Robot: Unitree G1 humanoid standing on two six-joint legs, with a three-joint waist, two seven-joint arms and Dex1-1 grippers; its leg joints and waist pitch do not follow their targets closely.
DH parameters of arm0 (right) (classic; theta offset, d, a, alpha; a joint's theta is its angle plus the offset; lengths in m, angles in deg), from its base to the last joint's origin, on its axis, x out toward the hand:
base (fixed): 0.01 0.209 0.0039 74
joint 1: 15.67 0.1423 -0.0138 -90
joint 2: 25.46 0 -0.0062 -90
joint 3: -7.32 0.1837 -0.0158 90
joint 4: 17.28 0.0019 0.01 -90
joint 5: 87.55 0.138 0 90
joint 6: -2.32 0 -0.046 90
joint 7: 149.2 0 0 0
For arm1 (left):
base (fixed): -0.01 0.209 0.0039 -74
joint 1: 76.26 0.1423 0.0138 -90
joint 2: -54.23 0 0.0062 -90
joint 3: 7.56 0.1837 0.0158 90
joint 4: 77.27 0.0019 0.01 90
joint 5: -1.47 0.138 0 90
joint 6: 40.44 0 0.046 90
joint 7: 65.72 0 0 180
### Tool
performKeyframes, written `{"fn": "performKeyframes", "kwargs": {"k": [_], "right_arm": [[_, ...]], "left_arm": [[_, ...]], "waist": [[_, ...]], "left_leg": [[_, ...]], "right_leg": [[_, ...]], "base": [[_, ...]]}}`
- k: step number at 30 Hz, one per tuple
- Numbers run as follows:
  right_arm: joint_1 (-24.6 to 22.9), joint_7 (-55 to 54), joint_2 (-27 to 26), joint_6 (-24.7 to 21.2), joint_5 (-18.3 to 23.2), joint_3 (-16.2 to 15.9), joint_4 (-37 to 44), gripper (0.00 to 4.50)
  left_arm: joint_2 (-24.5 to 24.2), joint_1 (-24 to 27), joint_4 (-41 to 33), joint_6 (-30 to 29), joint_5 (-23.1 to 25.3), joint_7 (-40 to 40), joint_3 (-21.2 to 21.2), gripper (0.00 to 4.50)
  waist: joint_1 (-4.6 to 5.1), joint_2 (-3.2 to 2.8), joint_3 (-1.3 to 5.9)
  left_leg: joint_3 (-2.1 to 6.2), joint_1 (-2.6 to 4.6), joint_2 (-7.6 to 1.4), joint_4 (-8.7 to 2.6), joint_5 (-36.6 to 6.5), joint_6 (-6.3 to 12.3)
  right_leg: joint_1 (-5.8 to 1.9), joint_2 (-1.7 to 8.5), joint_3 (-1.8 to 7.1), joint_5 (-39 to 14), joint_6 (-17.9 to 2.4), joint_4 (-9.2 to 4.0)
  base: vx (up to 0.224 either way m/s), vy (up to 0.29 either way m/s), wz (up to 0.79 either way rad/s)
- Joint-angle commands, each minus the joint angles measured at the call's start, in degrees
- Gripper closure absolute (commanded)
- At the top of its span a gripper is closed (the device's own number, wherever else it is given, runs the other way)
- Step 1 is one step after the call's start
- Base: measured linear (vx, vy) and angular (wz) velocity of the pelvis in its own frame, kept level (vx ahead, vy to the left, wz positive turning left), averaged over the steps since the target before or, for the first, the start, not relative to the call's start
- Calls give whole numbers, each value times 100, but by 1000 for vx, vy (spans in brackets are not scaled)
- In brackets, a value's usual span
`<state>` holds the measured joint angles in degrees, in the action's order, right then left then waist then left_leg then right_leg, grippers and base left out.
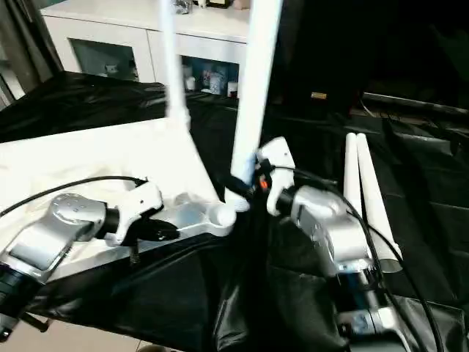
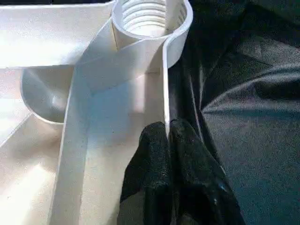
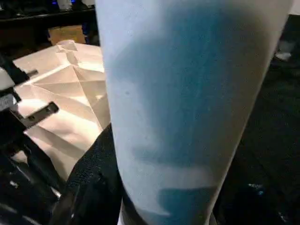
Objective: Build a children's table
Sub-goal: Rotate table base
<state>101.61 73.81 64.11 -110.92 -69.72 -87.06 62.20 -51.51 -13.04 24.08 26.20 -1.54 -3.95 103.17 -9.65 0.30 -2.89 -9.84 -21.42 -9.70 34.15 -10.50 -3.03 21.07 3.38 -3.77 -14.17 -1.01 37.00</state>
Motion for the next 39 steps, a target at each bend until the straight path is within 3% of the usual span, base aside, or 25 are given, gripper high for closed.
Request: {"fn": "performKeyframes", "kwargs": {"k": [1, 6, 11, 16, 23, 28, 36, 39], "right_arm": [[46, 95, 43, -76, 99, 10, 58, 257], [-47, 216, 14, -192, 160, -74, 130, 257], [-6, 146, -44, -178, 107, -47, -43, 257], [12, 196, -140, -185, 45, -189, -195, 257], [150, 279, -197, -202, -85, -347, -486, 257], [330, 255, -227, -41, -233, -405, -873, 257], [584, 387, -344, 46, -247, -423, -1466, 257], [560, 508, -362, 6, -275, -482, -1605, 257]], "left_arm": [[26, -7, 81, 264, 101, -53, 104, 450], [67, -33, 322, 448, 221, -164, 87, 450], [96, -31, 406, 549, 178, -102, 35, 450], [125, -66, 521, 572, 63, 69, 16, 450], [120, -141, 622, 604, 71, 159, 31, 450], [107, -182, 648, 565, 52, 282, 35, 450], [56, -182, 660, 557, 60, 414, 78, 450], [56, -193, 684, 560, 81, 417, 81, 450]], "waist": [[37, -4, 326], [31, -10, 325], [36, -13, 309], [44, -27, 316], [39, -12, 321], [50, -15, 306], [47, -20, 330], [47, -17, 322]], "left_leg": [[162, 110, -402, -474, -989, -87], [157, 104, -403, -468, -931, -38], [162, 115, -413, -492, -1155, -135], [163, 117, -415, -493, -1133, -156], [156, 107, -413, -486, -1038, -123], [152, 121, -415, -498, -1149, -169], [144, 114, -418, -477, -956, -127], [145, 112, -419, -485, -1009, -105]], "right_leg": [[-153, 598, 363, -451, -952, -474], [-152, 608, 359, -417, -952, -479], [-138, 621, 368, -771, -919, -509], [-132, 614, 363, -694, -966, -500], [-142, 619, 363, -528, -998, -482], [-127, 627, 365, -784, -995, -509], [-145, 619, 360, -327, -1077, -455], [-148, 622, 357, -410, -1074, -464]], "base": [[0, 0, 0], [0, 0, 0], [0, 0, 0], [0, 0, 0], [0, 0, 0], [0, 0, 0], [0, 0, 0], [0, 0, 0]]}}
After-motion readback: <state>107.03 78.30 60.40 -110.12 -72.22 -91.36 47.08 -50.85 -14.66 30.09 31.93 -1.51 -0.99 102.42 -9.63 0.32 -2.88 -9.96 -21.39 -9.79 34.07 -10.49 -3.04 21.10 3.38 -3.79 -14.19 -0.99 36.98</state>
